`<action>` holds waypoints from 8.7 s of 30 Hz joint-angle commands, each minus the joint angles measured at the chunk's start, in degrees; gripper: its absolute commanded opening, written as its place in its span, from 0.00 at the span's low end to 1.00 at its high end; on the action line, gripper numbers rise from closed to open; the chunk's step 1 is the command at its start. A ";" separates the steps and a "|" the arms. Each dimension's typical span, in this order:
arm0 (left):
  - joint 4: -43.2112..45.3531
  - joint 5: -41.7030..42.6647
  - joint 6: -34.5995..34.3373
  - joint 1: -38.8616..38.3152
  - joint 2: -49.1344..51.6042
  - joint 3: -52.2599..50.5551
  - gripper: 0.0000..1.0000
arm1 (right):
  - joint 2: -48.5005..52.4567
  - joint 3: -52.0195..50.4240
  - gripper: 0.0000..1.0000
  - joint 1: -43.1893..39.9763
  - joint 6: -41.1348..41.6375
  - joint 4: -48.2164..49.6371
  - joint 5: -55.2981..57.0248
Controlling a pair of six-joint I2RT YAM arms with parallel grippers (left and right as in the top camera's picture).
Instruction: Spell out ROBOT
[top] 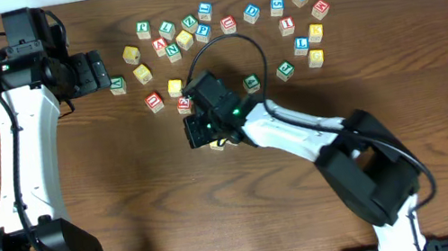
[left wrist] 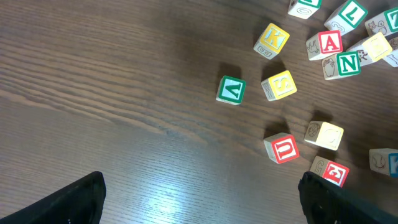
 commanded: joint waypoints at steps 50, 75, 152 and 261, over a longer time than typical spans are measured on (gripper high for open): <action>-0.09 -0.72 0.79 0.07 -0.11 0.87 0.97 | -3.56 3.89 0.01 0.17 -1.92 -30.21 6.36; -0.09 -0.72 0.79 0.09 -0.11 0.87 0.98 | -3.32 3.63 0.01 -3.15 -2.36 -30.23 8.74; -0.09 -0.72 0.79 0.07 -0.11 0.87 0.98 | -3.76 10.03 0.01 -5.88 -1.20 -25.88 7.78; -0.09 -0.72 0.79 0.07 -0.11 0.87 0.98 | 4.26 11.15 0.01 -2.08 -6.54 -27.65 -1.97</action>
